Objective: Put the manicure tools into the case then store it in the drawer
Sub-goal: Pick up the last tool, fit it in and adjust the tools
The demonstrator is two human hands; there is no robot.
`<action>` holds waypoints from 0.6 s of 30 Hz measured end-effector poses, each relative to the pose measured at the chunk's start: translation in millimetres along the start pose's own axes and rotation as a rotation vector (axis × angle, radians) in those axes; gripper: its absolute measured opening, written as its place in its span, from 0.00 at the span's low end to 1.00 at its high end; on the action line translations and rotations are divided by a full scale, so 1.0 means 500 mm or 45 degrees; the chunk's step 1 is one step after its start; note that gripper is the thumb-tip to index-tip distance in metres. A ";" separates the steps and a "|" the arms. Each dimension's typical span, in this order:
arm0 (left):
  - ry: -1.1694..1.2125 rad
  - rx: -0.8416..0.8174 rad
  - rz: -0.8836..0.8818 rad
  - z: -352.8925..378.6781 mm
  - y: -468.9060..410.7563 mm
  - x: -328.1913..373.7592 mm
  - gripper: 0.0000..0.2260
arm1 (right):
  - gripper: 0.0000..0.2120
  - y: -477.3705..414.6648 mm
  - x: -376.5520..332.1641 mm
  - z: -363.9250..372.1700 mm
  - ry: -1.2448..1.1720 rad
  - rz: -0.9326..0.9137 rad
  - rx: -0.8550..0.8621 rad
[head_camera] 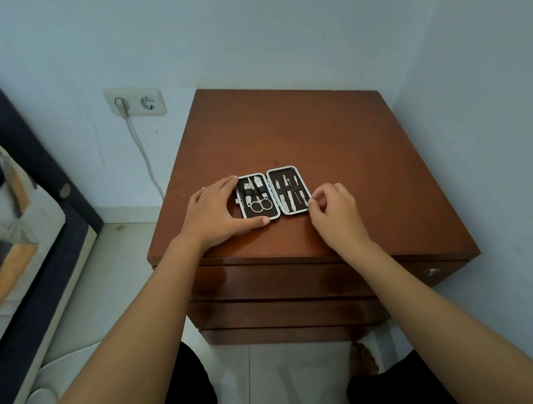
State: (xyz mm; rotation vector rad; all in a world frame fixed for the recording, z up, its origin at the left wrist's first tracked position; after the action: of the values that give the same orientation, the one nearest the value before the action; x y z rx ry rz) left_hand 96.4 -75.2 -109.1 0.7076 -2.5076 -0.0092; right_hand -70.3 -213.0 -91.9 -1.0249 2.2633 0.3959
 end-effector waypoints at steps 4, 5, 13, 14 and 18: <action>0.032 -0.019 -0.026 -0.003 -0.001 0.005 0.49 | 0.05 -0.039 -0.007 0.005 0.149 0.202 -0.176; 0.036 -0.017 -0.029 -0.004 -0.001 0.006 0.48 | 0.07 -0.044 -0.009 0.007 0.187 0.235 -0.214; 0.088 0.016 0.041 0.001 0.022 0.018 0.43 | 0.12 -0.079 -0.010 -0.031 0.283 0.311 -0.304; 0.080 0.040 0.056 0.004 0.026 0.023 0.40 | 0.10 -0.084 -0.013 -0.042 0.263 0.254 -0.269; 0.165 0.229 0.090 0.015 0.036 0.047 0.23 | 0.08 -0.075 -0.050 -0.075 0.211 -0.155 -0.065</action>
State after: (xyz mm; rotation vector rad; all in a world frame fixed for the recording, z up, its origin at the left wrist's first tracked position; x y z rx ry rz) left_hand 67.1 -72.2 -101.7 0.6670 -2.4272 0.2824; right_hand -44.7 -241.7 -47.8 -1.2562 2.3309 0.3295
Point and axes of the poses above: each hand's wrist, its own y-axis away from the middle knuckle, its own z-axis out of the palm, x = y × z, the point moved 5 cm from there along -y, towards the middle knuckle, and after that the axes turned 14 degrees about -x, right-handed, at the moved point
